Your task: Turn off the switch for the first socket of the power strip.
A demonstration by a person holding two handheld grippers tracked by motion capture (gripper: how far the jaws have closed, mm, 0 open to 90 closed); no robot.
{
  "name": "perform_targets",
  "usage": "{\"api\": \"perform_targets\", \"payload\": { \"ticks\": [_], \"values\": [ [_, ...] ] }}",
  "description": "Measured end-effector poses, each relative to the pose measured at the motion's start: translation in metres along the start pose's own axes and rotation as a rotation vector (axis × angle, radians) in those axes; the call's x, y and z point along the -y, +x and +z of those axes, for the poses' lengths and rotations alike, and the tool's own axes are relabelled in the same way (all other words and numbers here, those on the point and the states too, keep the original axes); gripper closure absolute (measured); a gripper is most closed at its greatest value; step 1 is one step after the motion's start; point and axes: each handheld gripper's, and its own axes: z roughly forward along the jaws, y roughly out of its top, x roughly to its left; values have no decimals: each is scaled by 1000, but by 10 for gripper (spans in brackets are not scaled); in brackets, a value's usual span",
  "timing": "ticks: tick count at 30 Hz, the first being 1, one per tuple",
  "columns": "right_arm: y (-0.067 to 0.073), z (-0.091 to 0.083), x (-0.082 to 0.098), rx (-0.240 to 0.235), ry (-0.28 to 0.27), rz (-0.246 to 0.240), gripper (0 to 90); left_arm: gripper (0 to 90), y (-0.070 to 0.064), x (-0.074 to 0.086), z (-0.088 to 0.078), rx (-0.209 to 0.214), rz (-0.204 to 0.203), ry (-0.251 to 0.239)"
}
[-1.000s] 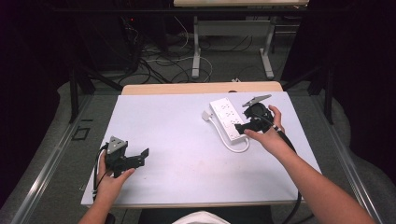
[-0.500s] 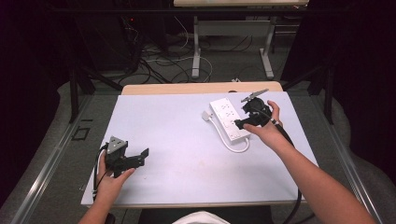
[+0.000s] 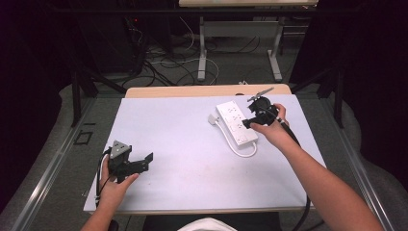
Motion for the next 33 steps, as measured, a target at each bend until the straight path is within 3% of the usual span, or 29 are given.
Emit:
{"api": "perform_targets", "payload": {
  "ticks": [20,23,33],
  "values": [
    [0,25,-13,2,40,-11,423,94,0,0,0,2,-7,-2],
    [1,30,-14,-26,52,8,441,95,0,0,0,3,-6,-6],
    [0,45,-17,-33,68,52,469,98,1,0,0,4,-6,-3]
  ]
}}
